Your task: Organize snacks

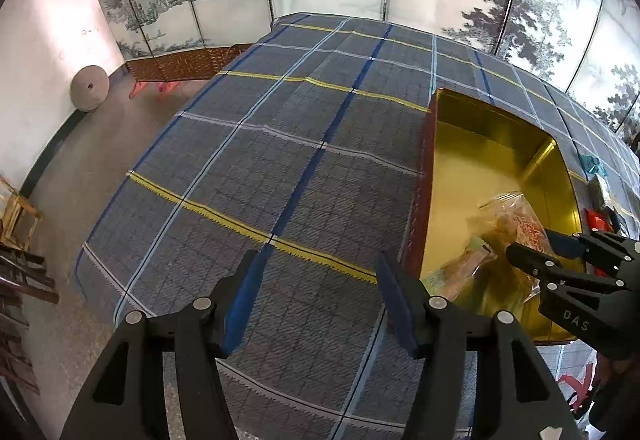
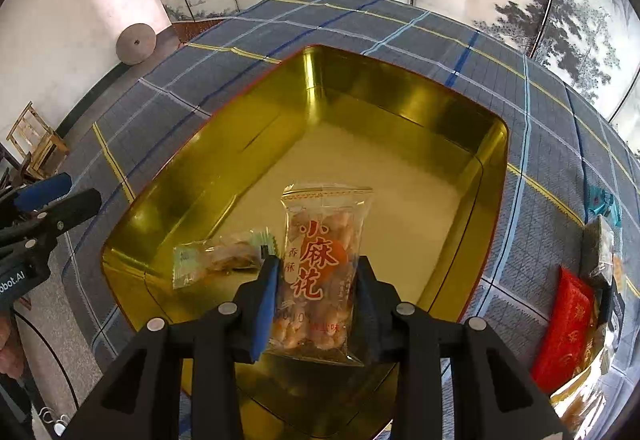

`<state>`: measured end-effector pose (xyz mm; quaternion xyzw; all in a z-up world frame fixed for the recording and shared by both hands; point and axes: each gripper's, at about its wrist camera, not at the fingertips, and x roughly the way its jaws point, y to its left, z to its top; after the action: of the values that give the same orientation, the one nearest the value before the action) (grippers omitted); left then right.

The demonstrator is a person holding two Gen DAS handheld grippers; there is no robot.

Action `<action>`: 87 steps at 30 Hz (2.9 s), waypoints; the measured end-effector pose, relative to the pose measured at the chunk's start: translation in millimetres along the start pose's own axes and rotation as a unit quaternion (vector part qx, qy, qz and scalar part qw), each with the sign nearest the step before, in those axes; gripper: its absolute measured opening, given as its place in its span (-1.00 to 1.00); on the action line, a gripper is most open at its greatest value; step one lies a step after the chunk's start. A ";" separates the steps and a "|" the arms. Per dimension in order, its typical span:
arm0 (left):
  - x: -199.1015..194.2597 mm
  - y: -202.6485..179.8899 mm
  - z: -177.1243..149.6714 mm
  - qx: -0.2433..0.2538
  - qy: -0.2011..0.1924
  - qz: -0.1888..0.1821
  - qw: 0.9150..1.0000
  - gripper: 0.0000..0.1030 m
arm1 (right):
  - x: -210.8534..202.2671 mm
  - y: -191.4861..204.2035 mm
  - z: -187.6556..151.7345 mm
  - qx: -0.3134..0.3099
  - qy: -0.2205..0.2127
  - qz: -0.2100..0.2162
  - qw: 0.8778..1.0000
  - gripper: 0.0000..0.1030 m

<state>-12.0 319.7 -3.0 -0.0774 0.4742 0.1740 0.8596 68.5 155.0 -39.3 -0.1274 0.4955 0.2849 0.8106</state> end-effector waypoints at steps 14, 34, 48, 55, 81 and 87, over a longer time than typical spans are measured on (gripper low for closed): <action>1.1 1.1 -2.4 -0.001 0.003 0.002 1.000 0.10 | -6.3 -6.1 -1.3 0.015 -0.014 0.013 1.000 0.01; -28.4 -77.7 -5.9 0.051 -0.014 -0.044 0.998 0.11 | -86.7 -62.4 -37.3 0.017 -0.053 0.009 0.998 0.01; -47.9 -166.9 -25.1 0.119 -0.011 -0.101 0.988 0.14 | -121.2 -190.0 -100.7 0.113 -0.025 -0.105 0.988 0.01; -47.1 -195.3 -33.6 0.139 -0.003 -0.116 0.983 0.14 | -117.9 -229.7 -125.4 0.154 -0.009 -0.133 0.979 0.01; -38.0 -221.2 -51.2 0.154 0.023 -0.128 0.979 0.14 | -83.1 -253.9 -153.7 0.192 0.025 -0.130 0.972 -0.28; -36.9 -229.0 -54.7 0.154 0.030 -0.128 0.979 0.14 | -83.5 -243.4 -152.0 0.168 0.021 -0.132 0.977 -0.36</action>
<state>12.1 82.7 -8.7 -0.0092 0.5073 -0.0150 0.8616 71.7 -143.3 -57.1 -0.0601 0.5315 0.0853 0.8406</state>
